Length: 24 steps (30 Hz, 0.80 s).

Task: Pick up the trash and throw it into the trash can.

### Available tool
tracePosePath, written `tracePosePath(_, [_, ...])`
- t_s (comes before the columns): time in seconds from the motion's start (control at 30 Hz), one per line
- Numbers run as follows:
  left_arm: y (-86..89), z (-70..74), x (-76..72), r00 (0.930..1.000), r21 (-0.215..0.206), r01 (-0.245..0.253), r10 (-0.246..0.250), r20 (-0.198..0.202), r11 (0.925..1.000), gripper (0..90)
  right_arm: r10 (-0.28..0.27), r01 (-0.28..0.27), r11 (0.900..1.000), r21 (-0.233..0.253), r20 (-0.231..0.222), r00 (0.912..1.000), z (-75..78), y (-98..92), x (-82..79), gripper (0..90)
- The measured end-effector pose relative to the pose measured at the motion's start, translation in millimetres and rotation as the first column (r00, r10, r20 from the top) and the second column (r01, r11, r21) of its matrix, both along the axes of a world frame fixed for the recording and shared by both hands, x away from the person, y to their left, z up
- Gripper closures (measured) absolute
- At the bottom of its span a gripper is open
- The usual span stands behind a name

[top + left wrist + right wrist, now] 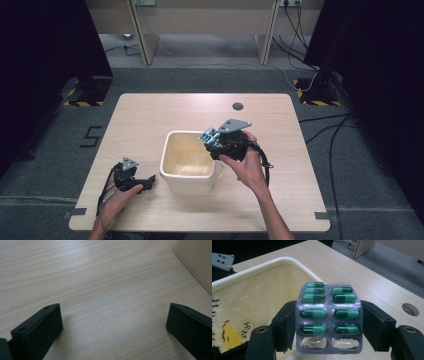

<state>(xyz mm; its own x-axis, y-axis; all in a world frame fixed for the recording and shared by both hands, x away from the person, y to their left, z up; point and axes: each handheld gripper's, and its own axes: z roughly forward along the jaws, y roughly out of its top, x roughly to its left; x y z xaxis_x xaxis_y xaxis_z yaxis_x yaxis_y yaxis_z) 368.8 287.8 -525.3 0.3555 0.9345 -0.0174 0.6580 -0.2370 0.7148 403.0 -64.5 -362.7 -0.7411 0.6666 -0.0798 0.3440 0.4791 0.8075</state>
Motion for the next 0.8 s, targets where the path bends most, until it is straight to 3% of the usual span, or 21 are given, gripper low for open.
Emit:
tracePosePath(0.3, [0.0,0.0,0.0,1.0000,0.000,0.000,0.000,0.000,1.0000,0.0,0.048,-0.048,0.999,-0.001,-0.014,0.9988,-1.0,17.1,-2.1,34.2])
tracePosePath(0.8, [0.0,0.0,0.0,1.0000,0.000,0.000,0.000,0.000,1.0000,0.0,0.107,-0.109,0.994,-0.030,-0.056,0.9927,-15.0,38.7,-0.8,34.2])
